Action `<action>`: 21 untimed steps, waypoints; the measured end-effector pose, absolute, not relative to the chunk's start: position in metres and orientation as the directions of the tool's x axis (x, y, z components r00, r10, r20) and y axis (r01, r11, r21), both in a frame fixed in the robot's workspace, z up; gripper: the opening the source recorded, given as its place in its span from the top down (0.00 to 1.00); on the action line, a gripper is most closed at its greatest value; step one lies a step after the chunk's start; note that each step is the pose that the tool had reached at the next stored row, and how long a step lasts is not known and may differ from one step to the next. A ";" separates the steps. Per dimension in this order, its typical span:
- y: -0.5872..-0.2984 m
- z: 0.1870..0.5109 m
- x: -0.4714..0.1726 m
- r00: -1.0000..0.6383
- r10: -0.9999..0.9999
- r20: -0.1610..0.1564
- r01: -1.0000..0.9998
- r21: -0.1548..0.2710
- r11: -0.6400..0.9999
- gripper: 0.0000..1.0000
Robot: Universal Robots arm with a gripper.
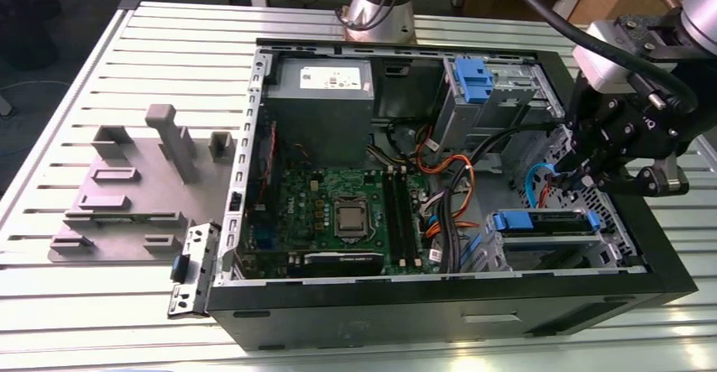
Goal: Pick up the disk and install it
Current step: 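Insert the first disk wire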
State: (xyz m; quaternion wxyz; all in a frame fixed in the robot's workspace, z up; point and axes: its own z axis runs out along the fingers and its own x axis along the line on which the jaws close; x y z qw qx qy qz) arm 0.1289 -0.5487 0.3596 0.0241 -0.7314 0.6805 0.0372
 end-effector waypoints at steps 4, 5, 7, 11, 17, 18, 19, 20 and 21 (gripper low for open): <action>-0.549 0.359 0.129 0.071 -0.994 -0.087 -0.997 0.015 -0.073 0.73; -0.549 0.359 0.129 0.071 -0.994 -0.087 -0.997 0.015 -0.073 0.79; -0.549 0.359 0.129 0.071 -0.994 -0.087 -0.997 0.015 -0.073 0.84; -0.549 0.359 0.129 0.071 -0.994 -0.087 -0.997 0.015 -0.073 0.84; -0.551 0.358 0.128 0.071 -0.994 -0.087 -0.997 0.015 -0.073 0.84; -0.552 0.359 0.128 0.071 -0.994 -0.087 -0.997 0.015 -0.073 0.84; -0.554 0.359 0.128 0.071 -0.994 -0.087 -0.997 0.015 -0.073 0.84; -0.557 0.358 0.128 0.071 -0.994 -0.088 -0.997 0.015 -0.073 0.84; -0.559 0.358 0.128 0.071 -0.994 -0.088 -0.997 0.015 -0.073 0.84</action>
